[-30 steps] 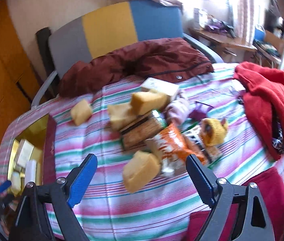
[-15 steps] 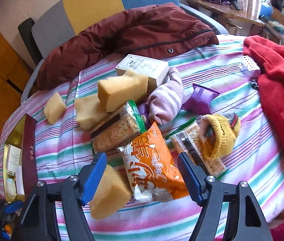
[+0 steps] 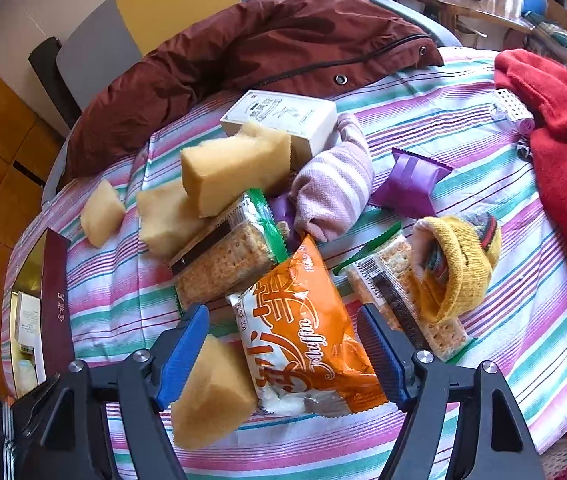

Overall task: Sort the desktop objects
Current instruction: 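Grasp the yellow sponge with the left tool while the right tool grasps the orange snack bag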

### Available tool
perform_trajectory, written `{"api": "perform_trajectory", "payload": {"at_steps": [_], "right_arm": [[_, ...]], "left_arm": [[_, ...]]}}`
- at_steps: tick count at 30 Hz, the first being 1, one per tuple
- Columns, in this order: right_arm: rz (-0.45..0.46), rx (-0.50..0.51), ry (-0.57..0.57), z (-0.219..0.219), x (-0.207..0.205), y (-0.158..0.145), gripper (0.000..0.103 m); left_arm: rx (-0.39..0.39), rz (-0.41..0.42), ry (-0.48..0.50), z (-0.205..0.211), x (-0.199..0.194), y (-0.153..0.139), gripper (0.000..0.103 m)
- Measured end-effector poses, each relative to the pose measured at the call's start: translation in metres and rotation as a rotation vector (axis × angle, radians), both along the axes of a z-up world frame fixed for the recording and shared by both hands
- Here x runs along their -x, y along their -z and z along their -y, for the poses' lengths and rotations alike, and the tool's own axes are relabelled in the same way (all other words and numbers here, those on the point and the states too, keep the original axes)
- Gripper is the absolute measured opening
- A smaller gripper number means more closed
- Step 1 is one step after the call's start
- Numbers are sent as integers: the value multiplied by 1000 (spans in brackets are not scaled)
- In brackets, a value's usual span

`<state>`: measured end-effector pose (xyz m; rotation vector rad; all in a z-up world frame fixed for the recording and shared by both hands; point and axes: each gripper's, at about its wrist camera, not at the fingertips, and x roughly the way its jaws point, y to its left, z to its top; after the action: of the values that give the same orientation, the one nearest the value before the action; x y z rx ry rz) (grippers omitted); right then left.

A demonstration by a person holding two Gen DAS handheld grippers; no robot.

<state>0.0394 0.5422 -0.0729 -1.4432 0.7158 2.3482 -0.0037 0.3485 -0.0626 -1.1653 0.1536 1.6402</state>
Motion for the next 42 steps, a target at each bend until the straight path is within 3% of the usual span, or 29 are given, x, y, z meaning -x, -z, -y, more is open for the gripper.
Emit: {"api": "perform_trajectory", "payload": {"at_steps": [9, 12, 14, 21, 23, 24, 26, 34, 42], "right_arm": [[24, -4, -16, 2, 5, 7, 78], [41, -19, -30, 4, 8, 10, 78], [60, -35, -42, 6, 11, 12, 78], [107, -97, -88, 15, 15, 18, 78], [136, -137, -117, 21, 17, 21, 73], [153, -156, -127, 23, 18, 23, 64], [176, -176, -143, 25, 19, 26, 62], [160, -188, -170, 30, 17, 21, 58], [51, -164, -199, 39, 12, 1, 58]], "left_arm": [[25, 66, 38, -32, 18, 26, 81], [34, 50, 40, -34, 17, 31, 72], [10, 63, 49, -32, 16, 32, 59], [19, -3, 31, -17, 5, 27, 56], [20, 6, 8, -7, 5, 28, 56], [22, 6, -2, -3, 4, 28, 56], [24, 6, -36, 9, 3, 28, 56], [17, -26, -96, 41, -8, 17, 56], [-40, -97, -146, 77, -19, -21, 56]]}}
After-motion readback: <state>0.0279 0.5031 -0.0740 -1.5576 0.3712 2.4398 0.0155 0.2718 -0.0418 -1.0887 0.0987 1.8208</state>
